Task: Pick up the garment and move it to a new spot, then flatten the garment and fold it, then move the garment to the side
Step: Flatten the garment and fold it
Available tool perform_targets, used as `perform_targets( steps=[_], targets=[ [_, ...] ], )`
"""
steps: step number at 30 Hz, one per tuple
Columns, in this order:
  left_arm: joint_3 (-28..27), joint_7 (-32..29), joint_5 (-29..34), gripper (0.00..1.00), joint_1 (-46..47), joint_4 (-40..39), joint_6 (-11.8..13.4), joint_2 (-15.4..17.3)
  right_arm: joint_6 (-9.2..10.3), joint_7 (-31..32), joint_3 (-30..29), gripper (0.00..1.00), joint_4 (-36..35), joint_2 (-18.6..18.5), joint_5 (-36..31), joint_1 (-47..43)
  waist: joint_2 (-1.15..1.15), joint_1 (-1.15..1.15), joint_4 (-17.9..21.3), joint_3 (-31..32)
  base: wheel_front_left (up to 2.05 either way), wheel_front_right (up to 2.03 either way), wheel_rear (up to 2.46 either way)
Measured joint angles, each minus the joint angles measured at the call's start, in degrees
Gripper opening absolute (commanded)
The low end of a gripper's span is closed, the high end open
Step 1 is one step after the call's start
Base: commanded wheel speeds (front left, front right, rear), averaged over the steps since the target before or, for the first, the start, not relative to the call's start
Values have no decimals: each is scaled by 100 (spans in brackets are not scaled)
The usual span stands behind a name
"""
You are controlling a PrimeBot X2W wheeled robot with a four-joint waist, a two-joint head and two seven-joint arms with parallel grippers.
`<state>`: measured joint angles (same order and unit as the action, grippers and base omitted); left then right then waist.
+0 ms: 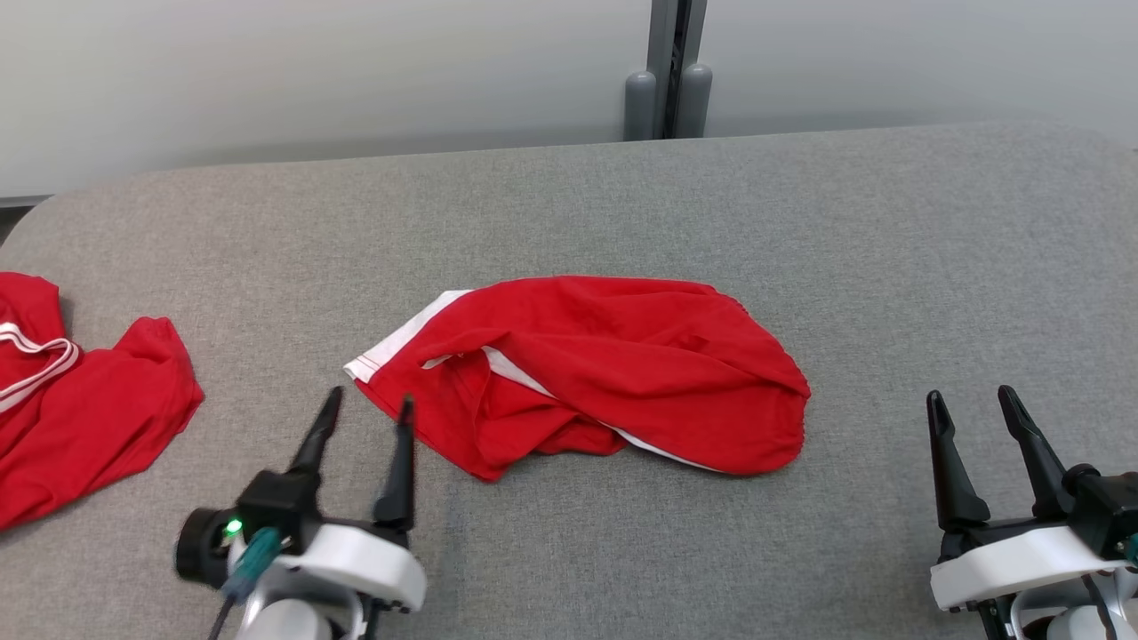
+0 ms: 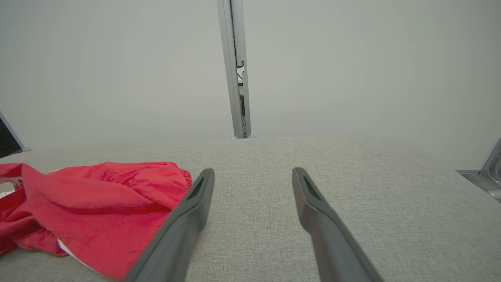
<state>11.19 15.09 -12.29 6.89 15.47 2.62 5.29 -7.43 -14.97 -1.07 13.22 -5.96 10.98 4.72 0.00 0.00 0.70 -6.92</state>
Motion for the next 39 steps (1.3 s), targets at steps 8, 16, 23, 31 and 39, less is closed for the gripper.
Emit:
perform_targets(
  steps=[8,16,23,31,39],
  targets=[
    [673,-659,-9,100,803,940,-419,-151,0,8,115,100,5,9,8,91,0,0,47,-146,0,0,0],
    [846,-1025,-241,53,1372,2016,-592,-209,0,8,180,100,68,11,109,169,0,0,238,-272,0,0,0],
    [697,-732,-556,0,1510,2469,-627,-223,0,7,122,100,85,8,119,177,0,0,301,-356,0,0,0],
    [479,-227,-1043,0,1195,1819,-692,-238,0,5,36,100,74,24,118,176,0,0,185,-392,0,0,0],
    [474,-110,-1095,0,360,638,-606,-213,0,4,43,100,79,8,121,198,0,0,13,-435,0,0,0]
  ],
)
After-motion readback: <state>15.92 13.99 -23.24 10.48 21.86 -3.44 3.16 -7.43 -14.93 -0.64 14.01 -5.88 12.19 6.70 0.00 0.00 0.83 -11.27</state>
